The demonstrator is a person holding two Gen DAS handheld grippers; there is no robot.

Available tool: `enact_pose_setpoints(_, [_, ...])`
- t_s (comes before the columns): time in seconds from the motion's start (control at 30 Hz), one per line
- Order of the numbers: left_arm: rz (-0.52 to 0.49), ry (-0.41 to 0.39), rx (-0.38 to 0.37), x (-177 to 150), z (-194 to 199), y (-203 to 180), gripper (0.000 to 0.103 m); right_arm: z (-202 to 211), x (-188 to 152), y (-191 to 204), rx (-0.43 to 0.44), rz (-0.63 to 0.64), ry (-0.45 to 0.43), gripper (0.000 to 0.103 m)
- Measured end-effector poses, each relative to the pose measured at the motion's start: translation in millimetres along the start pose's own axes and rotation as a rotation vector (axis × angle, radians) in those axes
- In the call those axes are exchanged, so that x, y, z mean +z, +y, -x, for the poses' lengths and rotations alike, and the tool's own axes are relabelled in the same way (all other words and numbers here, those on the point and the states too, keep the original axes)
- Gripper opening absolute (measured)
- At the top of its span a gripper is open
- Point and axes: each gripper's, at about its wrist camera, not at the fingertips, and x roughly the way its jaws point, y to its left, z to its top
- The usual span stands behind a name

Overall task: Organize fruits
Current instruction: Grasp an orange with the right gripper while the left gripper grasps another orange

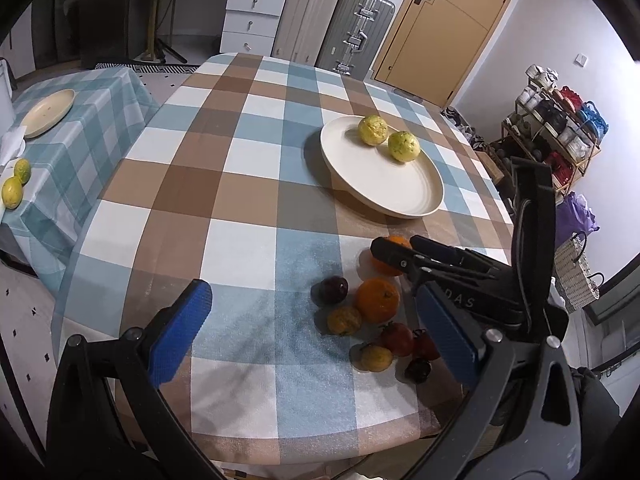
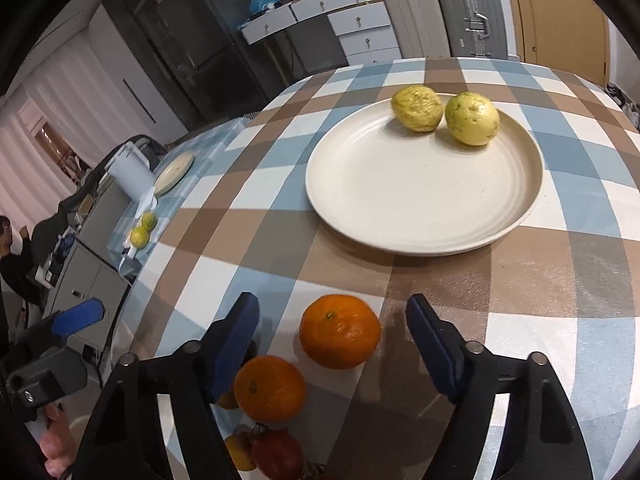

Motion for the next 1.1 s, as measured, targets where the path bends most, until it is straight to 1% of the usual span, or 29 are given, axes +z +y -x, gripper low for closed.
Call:
enact_pose_setpoints(0.1, [0.002,0.0,0.007,0,-1,0,0.102,-2,-2,-1,0.009,-0.007,0.011,0.063])
enact_pose_setpoints(0.2, [0.006,0.003,0.012,0,-3,1,0.102,-4,-3,-2,0.011,-0.013,0.024,0.054])
enact_pose_setpoints(0.37, [0.0,0.009,0.015,-2,-5,0,0.102,-4,-4,-2,0.008,-0.012,0.028,0.05])
enact_pose_setpoints(0.4, [0.0,0.009,0.015,-2,-5,0,0.102,-4,-4,-3,0.006,-0.017,0.031,0.045])
enact_pose_setpoints(0.43, [0.0,0.009,0.016,-2,-6,0,0.102,-5,-4,-4,0.001,-0.022,0.036,0.044])
enact_pose_setpoints(0.53, [0.001,0.009,0.015,-3,-6,0,0.102,-5,-4,-5,0.007,-0.025,0.04,0.044])
enact_pose_setpoints(0.7, [0.0,0.008,0.017,-2,-6,0,0.102,-4,-5,-2,-0.007,-0.009,0.039,0.043])
enact_pose_setpoints(0.83, [0.007,0.011,0.021,-3,-7,4,0.102,-4,-4,-3,0.012,-0.026,0.048,0.042])
enact_pose_setpoints(0.97, [0.005,0.017,0.02,-4,-10,4,0.102,2,-4,-3,0.013,-0.024,0.03,0.042])
enact_pose_setpoints(1.1, [-0.01,0.026,0.024,-5,-15,2,0.102,15,-1,-12,0.018,-0.055,-0.003,0.042])
